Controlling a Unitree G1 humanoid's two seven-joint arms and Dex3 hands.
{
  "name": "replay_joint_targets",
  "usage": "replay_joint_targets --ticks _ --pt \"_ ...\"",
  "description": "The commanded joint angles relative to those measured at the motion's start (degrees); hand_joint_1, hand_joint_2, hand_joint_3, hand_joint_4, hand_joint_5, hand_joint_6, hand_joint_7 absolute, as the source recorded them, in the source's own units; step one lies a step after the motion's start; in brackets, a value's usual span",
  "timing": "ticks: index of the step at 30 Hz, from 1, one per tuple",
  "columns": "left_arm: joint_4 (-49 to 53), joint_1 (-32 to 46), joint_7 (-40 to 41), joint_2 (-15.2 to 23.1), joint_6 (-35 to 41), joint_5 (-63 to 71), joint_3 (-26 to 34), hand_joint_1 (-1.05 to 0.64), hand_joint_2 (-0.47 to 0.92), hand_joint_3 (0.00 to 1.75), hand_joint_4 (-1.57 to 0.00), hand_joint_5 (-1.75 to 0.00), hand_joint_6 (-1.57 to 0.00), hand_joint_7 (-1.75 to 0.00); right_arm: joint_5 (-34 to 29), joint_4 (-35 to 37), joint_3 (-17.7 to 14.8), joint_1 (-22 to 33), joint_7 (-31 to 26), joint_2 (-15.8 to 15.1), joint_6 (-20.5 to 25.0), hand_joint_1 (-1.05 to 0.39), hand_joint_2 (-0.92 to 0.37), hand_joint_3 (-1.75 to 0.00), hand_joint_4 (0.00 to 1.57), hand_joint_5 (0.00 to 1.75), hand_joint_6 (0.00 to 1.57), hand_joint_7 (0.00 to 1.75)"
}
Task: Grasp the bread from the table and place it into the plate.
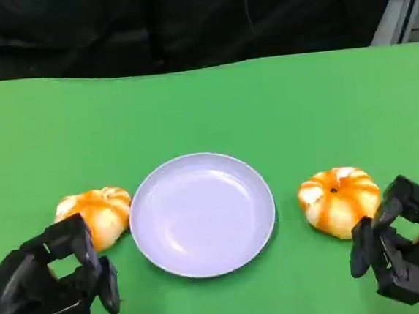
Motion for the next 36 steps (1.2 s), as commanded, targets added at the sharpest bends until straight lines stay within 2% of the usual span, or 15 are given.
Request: replay_joint_targets --ticks 1,22,23,25,27,28,29,30,31,32,33,36 --pt "0.13 -0.46 -0.58 0.93 -0.29 -0.12 0.44 0.06 0.66 1.33 -0.87 -1.75 -0.71 -1.75 0.4 -0.19 -0.16 0.23 0.36 -0.6 -0.6 -0.14 -0.47 -1.28 0.88 1.75 0.7 1.63" --pt "-0.24 -0.41 0.49 0.37 -0.08 0.02 0.38 0.07 0.67 1.31 -0.86 -1.75 -0.71 -1.75 0.32 0.3 -0.44 -0.04 0.58 -0.56 -0.69 -0.14 -0.44 -1.3 0.9 1.75 0.72 1.63" --pt "-0.66 -0.31 2.05 -0.63 -0.11 -0.18 0.83 0.07 0.67 1.31 -0.86 -1.75 -0.7 -1.75 0.27 0.38 -0.39 -0.08 0.57 -0.52 -0.73 -0.14 -0.44 -1.3 0.9 1.75 0.72 1.63" --pt "-2.22 0.03 5.64 -2.84 -0.48 -0.23 1.44 0.02 0.66 1.16 -0.69 -1.75 -0.62 -1.59 0.39 0.52 -0.38 -0.2 0.77 -0.58 -0.71 -0.14 -0.45 -1.3 0.9 1.75 0.72 1.63" --pt "-4.67 0.69 9.25 -3.52 -3.74 4.84 0.33 -0.07 0.72 0.84 -0.46 -1.48 -0.53 -1.2 0.45 0.67 -0.37 -0.42 0.81 -0.58 -0.64 -0.14 -0.45 -1.3 0.9 1.75 0.71 1.63" --pt "-4.52 1.13 10.35 -2.58 -9.01 11.01 -0.87 -0.15 0.83 0.57 -0.28 -1.07 -0.45 -0.77 0.53 0.78 -0.33 -0.47 0.87 -0.5 -0.66 -0.14 -0.45 -1.3 0.89 1.75 0.71 1.63" --pt "-4.11 1.41 10.92 -1.9 -12.95 15.43 -1.68 -0.27 0.88 0.38 -0.25 -0.75 -0.45 -0.41 0.57 0.83 -0.28 -0.5 0.9 -0.42 -0.67 -0.14 -0.45 -1.3 0.89 1.75 0.71 1.63" --pt "-3.57 1.57 11.17 -1.59 -15.67 18.22 -2.15 -0.3 0.9 0.32 -0.25 -0.62 -0.45 -0.28 0.6 0.87 -0.26 -0.51 0.93 -0.37 -0.7 -0.14 -0.45 -1.3 0.89 1.75 0.71 1.63" --pt "-2.72 1.77 13.01 -0.38 -19.18 23.84 -2.79 -0.32 0.91 0.29 -0.26 -0.55 -0.46 -0.21 0.38 0.66 -0.1 -0.41 0.66 -0.3 -0.5 -0.14 -0.45 -1.3 0.89 1.75 0.71 1.63" --pt "-2.12 1.88 14.41 0.33 -21.43 27.57 -3.18 -0.49 0.92 0.25 -0.25 -0.47 -0.45 -0.13 0.21 0.49 0.02 -0.33 0.45 -0.27 -0.34 -0.14 -0.44 -1.3 0.88 1.75 0.71 1.63" --pt "-1.53 1.91 16.21 1.22 -23.74 31.94 -3.54 -0.56 0.92 0.24 -0.24 -0.42 -0.45 -0.1 0.14 0.34 0.19 -0.26 0.31 -0.16 -0.26 -0.14 -0.44 -1.3 0.88 1.75 0.71 1.63" --pt "0.29 1.66 20.97 3.15 -29.34 42.06 -4.34 -0.65 0.92 0.2 -0.17 -0.33 -0.4 -0.04 0.07 0.7 0.49 -0.32 0.71 0.13 -1.25 -0.14 -0.44 -1.3 0.88 1.75 0.71 1.63"
